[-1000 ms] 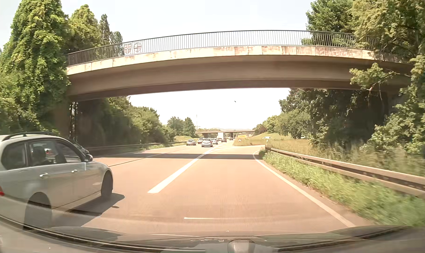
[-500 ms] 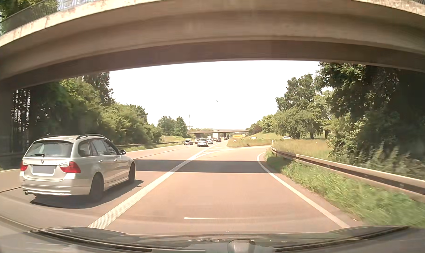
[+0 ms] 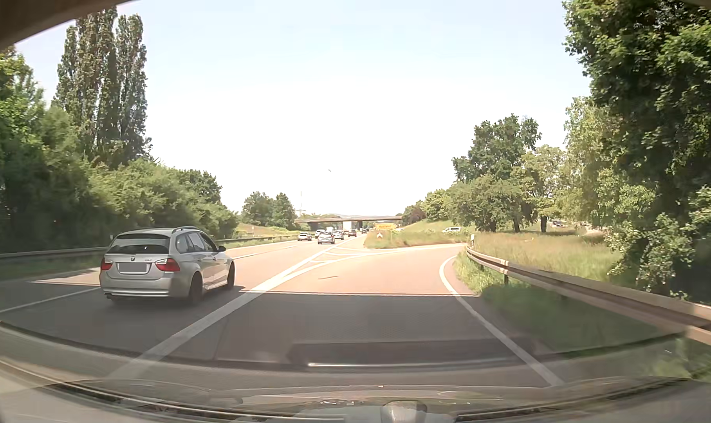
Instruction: Follow the waypoints while adhering to traffic rules and regulations
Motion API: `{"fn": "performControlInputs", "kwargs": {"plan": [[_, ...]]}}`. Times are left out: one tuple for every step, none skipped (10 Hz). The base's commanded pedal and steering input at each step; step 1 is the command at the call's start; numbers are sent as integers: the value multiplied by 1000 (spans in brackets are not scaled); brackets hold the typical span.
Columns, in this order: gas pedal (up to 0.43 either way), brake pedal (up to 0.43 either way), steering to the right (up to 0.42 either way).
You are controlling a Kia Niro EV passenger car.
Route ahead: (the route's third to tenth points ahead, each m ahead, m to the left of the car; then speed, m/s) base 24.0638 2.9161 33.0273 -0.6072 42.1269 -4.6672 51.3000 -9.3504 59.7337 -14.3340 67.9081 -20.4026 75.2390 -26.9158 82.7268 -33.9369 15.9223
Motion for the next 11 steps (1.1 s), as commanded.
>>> {"fn": "performControlInputs", "kwargs": {"plan": [[0,0,30],[0,0,32],[0,0,34],[0,0,35],[0,0,37],[0,0,39],[0,0,42],[0,0,47],[0,0,50],[0,0,51],[0,0,51]]}}
